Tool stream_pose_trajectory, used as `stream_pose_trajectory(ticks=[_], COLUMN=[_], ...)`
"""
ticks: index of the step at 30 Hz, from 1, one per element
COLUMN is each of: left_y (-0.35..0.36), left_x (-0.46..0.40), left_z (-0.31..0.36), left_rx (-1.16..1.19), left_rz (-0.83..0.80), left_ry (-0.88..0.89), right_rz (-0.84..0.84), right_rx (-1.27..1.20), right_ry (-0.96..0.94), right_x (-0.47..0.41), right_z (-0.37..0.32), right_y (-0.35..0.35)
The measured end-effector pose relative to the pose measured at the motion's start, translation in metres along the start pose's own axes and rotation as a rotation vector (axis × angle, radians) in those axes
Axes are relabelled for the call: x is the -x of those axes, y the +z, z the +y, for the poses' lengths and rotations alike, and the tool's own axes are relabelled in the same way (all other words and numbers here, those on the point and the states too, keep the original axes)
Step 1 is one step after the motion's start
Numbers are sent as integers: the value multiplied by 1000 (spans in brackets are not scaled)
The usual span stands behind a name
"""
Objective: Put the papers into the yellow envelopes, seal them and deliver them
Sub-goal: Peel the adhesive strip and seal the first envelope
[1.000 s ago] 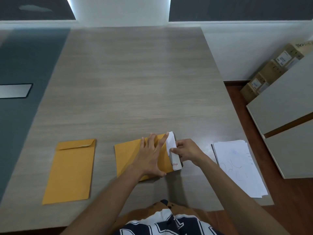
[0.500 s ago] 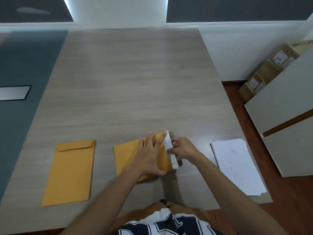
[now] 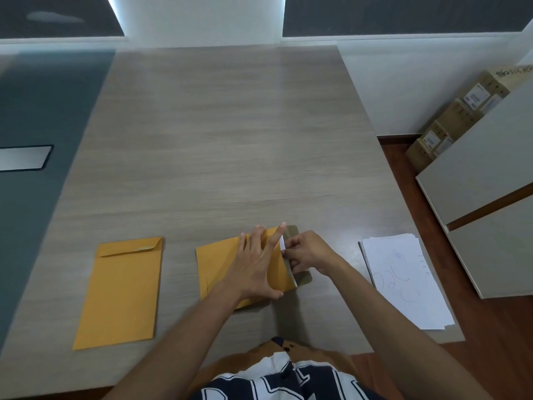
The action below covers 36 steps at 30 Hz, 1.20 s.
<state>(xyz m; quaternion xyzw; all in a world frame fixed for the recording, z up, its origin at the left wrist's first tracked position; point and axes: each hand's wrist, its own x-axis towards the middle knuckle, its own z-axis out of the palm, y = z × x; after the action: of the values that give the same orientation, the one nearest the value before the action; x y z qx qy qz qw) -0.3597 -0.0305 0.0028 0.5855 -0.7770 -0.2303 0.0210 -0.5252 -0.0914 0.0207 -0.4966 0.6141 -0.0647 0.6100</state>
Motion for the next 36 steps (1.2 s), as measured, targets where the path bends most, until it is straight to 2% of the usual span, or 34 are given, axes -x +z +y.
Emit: stream_pose_trajectory(ticks=[7,20,24,28,36], left_y=[0,7,21,38,45], left_x=[1,0,-1,-3,-8], left_z=[-1,-7,-19,-29,-31], left_rx=[0,-39,-56,-127,-153], left_rz=[13,32,-2,-96,-81], left_ry=[0,-8,-87,-134,-154], right_rz=[17,-62,80,246,286], right_rx=[-48,-62,-54,237,590], right_ry=[16,-19,-103,-202,-322], right_x=[-4,-4,-6,-14,-32], right_z=[-1,-1,7,28,51], right_y=[-1,2,-8,-7,7])
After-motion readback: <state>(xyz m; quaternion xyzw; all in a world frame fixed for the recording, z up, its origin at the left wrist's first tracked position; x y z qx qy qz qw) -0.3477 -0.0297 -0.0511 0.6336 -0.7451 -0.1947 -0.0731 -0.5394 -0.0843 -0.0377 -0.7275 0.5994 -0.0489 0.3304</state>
